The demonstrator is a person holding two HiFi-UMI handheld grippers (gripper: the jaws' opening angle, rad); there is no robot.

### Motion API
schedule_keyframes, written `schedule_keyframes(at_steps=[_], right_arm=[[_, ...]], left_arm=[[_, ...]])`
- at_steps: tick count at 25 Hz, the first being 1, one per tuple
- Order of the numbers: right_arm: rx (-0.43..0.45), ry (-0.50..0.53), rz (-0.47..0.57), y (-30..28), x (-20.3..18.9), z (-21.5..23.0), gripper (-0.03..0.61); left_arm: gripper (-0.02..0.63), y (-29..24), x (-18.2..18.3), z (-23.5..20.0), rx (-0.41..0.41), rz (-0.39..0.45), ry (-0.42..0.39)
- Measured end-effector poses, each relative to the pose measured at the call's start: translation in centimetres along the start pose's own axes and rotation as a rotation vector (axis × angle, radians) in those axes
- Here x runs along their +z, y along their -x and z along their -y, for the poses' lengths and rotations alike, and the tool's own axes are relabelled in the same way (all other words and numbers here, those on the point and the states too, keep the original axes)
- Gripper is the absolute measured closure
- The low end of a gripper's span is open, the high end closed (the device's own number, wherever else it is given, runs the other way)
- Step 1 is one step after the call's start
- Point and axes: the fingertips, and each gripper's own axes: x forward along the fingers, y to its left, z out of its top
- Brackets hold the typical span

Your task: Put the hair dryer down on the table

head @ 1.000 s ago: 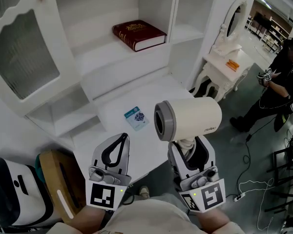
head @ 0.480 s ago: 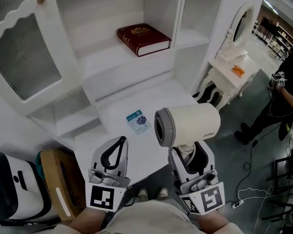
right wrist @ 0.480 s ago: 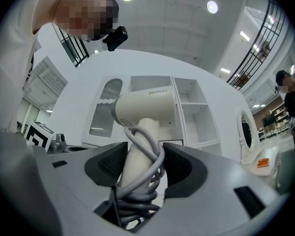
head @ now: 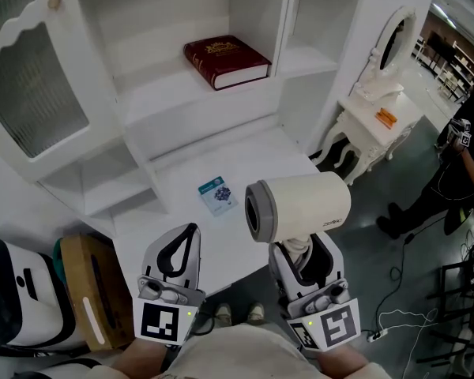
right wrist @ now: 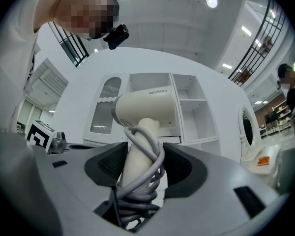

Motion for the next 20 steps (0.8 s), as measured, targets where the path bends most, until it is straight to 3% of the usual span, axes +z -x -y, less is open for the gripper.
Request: schedule_keyframes(at_steps=[12,16,20], right_arm=[[0.079,-0.005,-0.104,-5.2,-1.4,1.1,0.350],[0.104,-0.031,-0.162,-7.4,-3.9,1.2,0.350],[0.095,-0.048,-0.207,-9.2,-7.2,1.9,0.350]], left_arm=[[0.601,-3.6,0.1,-1.2,0.017,-0.052,-0.007],[0.601,-5.4,-2.1,-2.7,0.038,-0.073,0.010],[0.601,-7.1,-7.2,-3.8,0.028,-0.147,0.052]])
